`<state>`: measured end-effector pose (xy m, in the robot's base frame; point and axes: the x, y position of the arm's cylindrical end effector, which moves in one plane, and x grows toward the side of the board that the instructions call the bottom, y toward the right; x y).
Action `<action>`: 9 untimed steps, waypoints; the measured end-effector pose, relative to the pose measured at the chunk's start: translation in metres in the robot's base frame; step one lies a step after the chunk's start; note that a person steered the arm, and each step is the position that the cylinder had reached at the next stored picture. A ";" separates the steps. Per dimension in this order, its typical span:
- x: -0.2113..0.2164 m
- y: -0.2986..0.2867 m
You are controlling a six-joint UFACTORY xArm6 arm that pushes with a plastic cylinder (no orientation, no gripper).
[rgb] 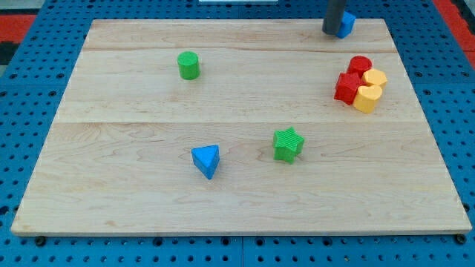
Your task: Move the green circle left to the blue cube
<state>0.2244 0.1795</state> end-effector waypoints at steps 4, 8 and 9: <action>0.130 -0.138; 0.114 -0.273; 0.101 -0.290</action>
<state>0.3250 -0.1105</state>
